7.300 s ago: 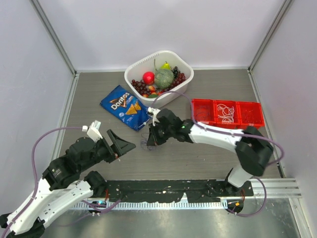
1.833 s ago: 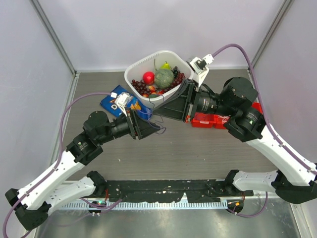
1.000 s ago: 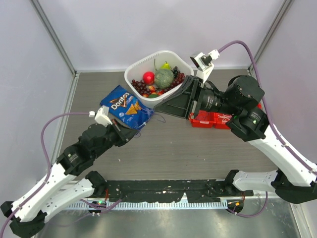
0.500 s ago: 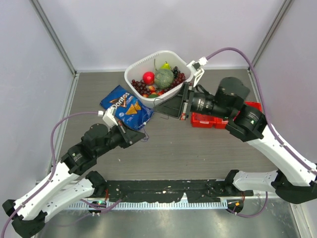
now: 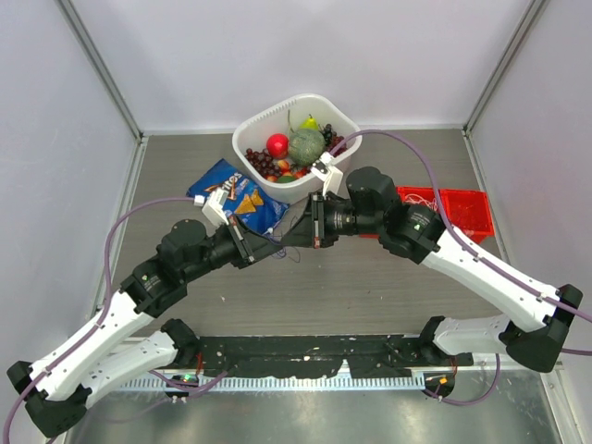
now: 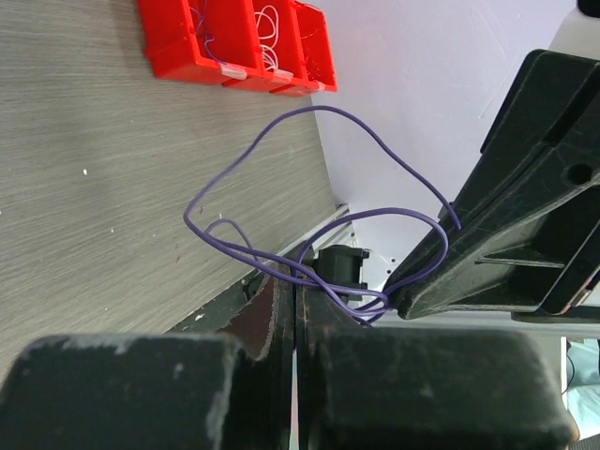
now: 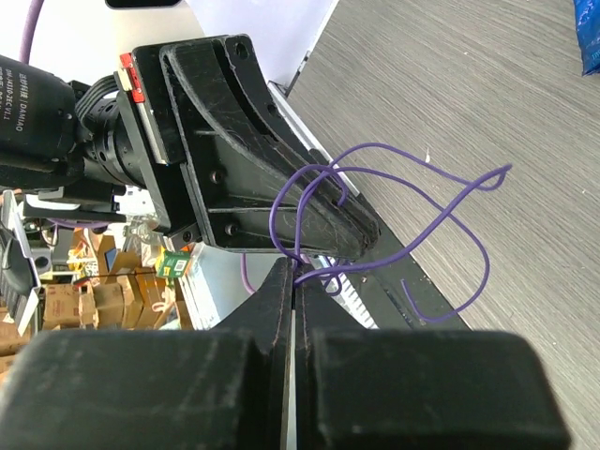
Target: Untangle the cables
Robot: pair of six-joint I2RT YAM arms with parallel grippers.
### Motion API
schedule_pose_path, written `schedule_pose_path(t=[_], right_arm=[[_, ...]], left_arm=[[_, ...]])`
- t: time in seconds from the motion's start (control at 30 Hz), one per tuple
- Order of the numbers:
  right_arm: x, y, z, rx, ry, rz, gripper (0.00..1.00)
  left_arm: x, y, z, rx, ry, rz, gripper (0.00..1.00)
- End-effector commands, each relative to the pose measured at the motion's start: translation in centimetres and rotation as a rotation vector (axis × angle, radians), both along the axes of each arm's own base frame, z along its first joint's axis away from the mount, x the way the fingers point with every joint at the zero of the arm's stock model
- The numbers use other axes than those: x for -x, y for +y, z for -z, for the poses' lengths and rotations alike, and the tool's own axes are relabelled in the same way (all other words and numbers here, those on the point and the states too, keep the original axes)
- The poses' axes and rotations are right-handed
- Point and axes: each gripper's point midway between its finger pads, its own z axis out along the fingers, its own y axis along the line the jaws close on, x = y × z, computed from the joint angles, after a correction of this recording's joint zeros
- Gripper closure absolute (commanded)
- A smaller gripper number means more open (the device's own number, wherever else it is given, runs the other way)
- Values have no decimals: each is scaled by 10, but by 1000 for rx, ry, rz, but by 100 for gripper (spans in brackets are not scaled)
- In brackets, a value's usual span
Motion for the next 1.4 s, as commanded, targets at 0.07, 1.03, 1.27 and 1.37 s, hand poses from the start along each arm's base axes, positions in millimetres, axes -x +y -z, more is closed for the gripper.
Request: schedule_pose_path(t=[0.07, 1.03, 1.27, 1.37], right_arm=[[-1, -5, -26, -97, -71, 29, 99], [-14, -10, -20, -8, -134, 69, 73], [-19, -9, -16, 10, -139, 79, 70], [-21, -12, -15, 45, -147, 83, 70]], left_arm=[[0, -3, -37, 74, -89, 21, 100], [0, -7, -39, 87, -74, 36, 100], [0, -10, -39, 81, -72, 46, 100], [0, -8, -37, 73, -73, 41, 100]])
